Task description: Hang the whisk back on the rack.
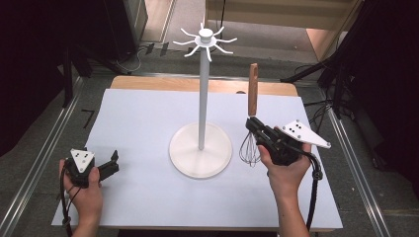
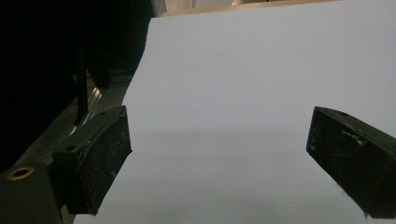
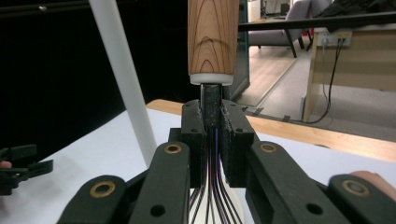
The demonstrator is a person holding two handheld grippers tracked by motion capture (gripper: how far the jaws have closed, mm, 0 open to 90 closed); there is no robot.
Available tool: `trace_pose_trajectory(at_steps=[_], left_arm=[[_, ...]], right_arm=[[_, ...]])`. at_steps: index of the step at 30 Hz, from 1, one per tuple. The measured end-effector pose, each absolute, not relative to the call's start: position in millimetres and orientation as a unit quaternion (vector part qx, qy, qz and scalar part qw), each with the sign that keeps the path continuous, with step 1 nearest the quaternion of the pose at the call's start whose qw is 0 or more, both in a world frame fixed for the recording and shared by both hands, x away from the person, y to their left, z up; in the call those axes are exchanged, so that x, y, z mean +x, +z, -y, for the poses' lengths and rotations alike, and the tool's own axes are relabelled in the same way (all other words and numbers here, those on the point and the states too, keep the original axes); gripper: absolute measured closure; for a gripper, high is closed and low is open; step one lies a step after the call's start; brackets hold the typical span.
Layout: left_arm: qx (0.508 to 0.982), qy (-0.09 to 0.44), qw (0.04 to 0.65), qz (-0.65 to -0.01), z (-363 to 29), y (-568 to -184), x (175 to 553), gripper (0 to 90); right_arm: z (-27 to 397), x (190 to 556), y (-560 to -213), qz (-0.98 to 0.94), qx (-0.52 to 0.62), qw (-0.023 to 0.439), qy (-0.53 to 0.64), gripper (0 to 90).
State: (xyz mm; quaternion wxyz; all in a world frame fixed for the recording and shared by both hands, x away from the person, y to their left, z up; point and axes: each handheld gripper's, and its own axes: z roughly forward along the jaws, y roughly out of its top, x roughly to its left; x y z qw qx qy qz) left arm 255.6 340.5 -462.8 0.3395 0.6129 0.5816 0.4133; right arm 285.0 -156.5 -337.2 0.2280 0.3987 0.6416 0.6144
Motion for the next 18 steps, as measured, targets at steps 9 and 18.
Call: trace_pose_trajectory(at_steps=[9,18], left_arm=[[0.611,0.414,0.341,-0.582,-340,-463,256,7.0],[0.613,0.414,0.339,-0.581,-340,-463,256,7.0]], right_arm=[[151,275,-323,-0.636,0.372,0.230,0.636,83.0],[145,266,-311,-0.630,0.353,0.237,0.650,82.9]])
